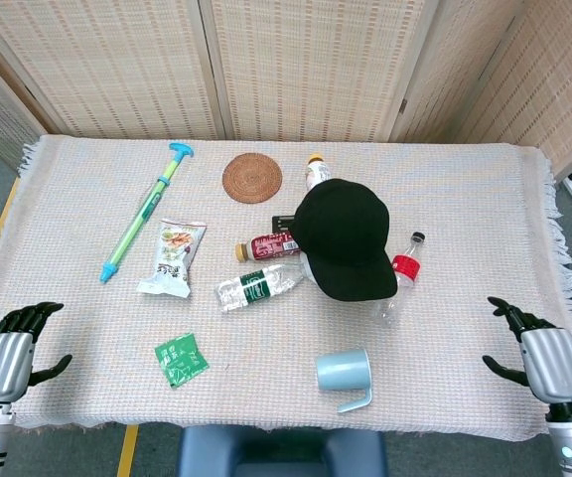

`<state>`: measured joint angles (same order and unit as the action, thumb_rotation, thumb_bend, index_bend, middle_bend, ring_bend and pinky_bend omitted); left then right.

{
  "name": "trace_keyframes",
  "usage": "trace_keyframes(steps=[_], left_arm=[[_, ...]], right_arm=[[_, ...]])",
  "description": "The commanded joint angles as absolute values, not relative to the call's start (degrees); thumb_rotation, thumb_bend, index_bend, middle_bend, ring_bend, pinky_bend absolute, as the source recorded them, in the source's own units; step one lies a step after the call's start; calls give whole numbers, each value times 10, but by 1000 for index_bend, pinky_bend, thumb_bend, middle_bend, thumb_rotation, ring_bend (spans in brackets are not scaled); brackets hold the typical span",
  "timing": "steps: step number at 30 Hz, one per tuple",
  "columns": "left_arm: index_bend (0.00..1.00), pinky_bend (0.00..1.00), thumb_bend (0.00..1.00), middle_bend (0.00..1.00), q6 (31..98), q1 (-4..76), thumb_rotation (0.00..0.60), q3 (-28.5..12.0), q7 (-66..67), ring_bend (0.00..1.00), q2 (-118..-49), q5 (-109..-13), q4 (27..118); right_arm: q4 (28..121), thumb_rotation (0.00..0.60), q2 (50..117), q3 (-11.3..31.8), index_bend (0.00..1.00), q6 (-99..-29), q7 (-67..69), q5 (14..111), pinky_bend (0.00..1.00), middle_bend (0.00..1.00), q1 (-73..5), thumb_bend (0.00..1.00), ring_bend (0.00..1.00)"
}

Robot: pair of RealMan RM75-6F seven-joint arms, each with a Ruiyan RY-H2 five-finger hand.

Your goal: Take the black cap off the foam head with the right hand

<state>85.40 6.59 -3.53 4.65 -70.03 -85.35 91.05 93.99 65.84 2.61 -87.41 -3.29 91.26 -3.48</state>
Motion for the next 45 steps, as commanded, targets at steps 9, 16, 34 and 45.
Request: trace_keyframes(steps=[9,16,34,45], left_arm=[[249,241,218,266,866,62,600,-33,39,234,-691,-865,919],[250,241,217,266,872,58,600,-32,33,234,-685,-866,918],[249,240,217,266,873,56,600,-34,28,233,-680,-864,917],[249,239,217,266,870,58,600,-34,25,234,-681,-863,914]], right_arm=[[962,600,713,81,279,-839,-75,945,1000,827,-119,14,855],[949,600,776,110,320,-799,-84,914,1000,848,-169,17,878],[854,600,886,132,501,-803,-60,899,1000,854,-227,265,880],[790,600,933,148,820,-862,-2,911,1000,903,-238,523,913]])
